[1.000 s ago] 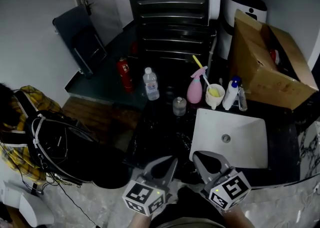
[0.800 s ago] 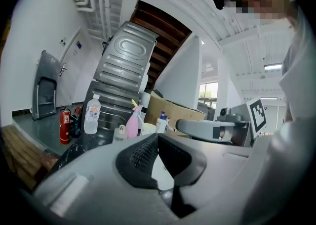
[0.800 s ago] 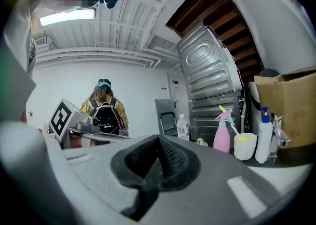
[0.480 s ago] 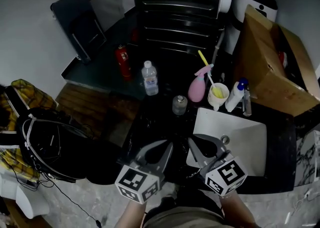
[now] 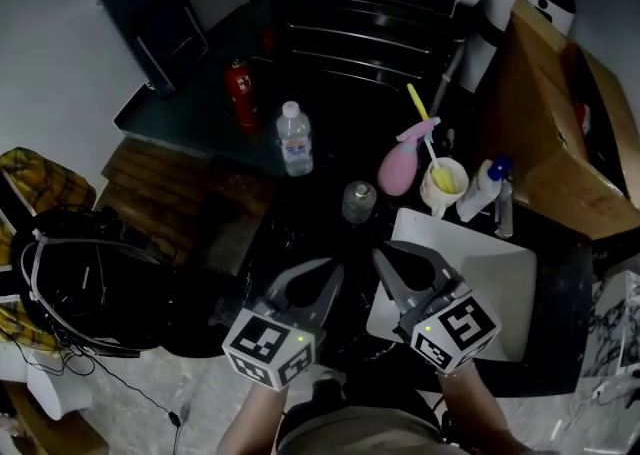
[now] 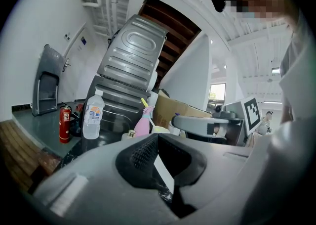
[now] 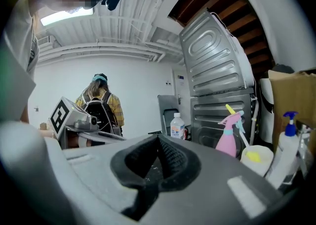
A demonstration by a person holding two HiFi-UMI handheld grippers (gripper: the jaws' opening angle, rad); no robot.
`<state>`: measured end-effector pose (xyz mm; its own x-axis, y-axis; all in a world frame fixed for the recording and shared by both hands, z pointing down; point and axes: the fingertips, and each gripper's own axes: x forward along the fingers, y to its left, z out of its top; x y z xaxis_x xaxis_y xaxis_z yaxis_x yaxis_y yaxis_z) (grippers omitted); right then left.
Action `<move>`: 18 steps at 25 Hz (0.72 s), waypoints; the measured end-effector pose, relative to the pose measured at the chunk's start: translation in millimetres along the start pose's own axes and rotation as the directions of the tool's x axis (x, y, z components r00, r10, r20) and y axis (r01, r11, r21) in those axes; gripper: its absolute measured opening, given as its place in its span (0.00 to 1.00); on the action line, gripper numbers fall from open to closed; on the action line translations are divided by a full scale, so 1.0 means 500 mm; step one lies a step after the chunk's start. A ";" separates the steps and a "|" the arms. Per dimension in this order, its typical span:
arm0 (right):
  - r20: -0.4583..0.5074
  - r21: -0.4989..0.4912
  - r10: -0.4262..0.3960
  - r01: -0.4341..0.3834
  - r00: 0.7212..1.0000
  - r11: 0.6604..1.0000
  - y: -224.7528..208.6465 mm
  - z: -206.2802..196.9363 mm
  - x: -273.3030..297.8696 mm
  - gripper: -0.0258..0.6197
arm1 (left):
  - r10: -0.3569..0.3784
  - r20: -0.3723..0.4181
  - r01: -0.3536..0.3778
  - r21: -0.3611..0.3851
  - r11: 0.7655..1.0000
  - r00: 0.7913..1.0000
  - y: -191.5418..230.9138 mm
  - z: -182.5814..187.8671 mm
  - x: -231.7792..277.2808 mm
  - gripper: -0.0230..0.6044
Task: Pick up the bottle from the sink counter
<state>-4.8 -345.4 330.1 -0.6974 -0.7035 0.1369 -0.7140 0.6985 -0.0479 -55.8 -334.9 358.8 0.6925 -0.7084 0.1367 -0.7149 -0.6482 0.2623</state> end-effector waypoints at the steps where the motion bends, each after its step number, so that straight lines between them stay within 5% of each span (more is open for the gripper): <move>1: 0.000 0.000 0.001 -0.001 1.000 1.000 -0.008 0.000 0.008 0.04 | 0.003 0.000 -0.003 -0.003 1.000 1.000 0.007 0.000 0.007 0.05; 18: -0.045 0.005 0.063 -0.063 0.997 0.998 -0.108 -0.045 0.104 0.04 | 0.055 -0.034 -0.057 -0.048 0.997 0.998 0.095 -0.019 0.094 0.05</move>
<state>-1.0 -416.5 362.3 -0.7375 -0.6516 0.1777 -0.6691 0.7406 -0.0613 -56.4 -396.4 386.7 0.6546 -0.7334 0.1833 -0.7477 -0.5925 0.2997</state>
